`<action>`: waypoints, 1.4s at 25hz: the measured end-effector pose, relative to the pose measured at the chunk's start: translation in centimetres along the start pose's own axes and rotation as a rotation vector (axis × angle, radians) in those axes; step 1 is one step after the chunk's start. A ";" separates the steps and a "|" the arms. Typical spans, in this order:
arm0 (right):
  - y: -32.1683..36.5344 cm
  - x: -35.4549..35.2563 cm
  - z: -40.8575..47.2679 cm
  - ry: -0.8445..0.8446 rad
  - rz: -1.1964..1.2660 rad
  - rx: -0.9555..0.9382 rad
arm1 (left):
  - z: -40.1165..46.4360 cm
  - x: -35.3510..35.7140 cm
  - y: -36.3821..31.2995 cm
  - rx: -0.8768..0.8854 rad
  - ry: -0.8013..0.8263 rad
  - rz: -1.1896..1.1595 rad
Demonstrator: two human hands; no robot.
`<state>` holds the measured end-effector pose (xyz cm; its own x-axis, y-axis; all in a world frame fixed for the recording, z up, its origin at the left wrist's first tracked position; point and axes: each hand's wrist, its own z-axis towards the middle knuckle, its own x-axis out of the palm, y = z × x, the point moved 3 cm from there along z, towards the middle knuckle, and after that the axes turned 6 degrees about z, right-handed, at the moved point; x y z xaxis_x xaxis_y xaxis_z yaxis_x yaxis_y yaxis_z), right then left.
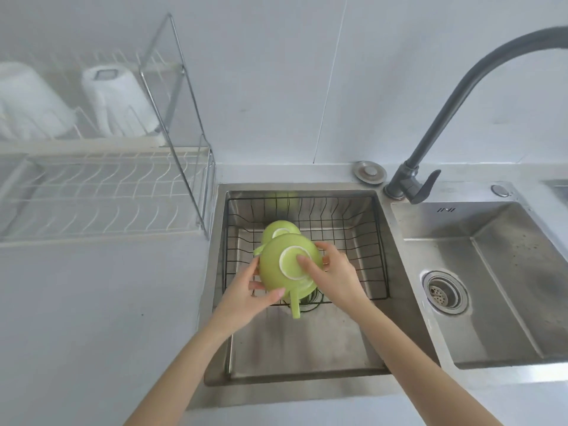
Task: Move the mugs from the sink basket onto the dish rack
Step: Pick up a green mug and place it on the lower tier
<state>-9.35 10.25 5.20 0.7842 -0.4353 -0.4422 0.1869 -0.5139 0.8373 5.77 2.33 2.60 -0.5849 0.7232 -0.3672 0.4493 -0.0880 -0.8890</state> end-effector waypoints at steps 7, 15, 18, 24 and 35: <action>4.0 5.3 -3.2 -0.016 0.002 -0.053 | -3.6 -5.6 1.5 0.066 -0.051 0.162; 9.6 13.6 -5.3 0.029 -0.070 -0.230 | -6.1 -14.2 4.1 0.090 -0.167 0.166; 11.2 16.8 -5.4 0.058 -0.074 -0.251 | -6.5 -17.2 5.3 0.090 -0.200 0.189; 14.6 21.2 -3.8 0.035 -0.127 -0.245 | -5.5 -22.7 6.7 0.133 -0.232 0.246; 19.6 22.3 4.6 0.017 -0.272 -0.196 | 4.1 -27.9 6.1 0.170 -0.203 0.460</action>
<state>9.09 -12.91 10.29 0.6994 -0.2881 -0.6541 0.4997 -0.4573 0.7357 22.06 -21.22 6.26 -0.4793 0.4384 -0.7603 0.5842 -0.4871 -0.6491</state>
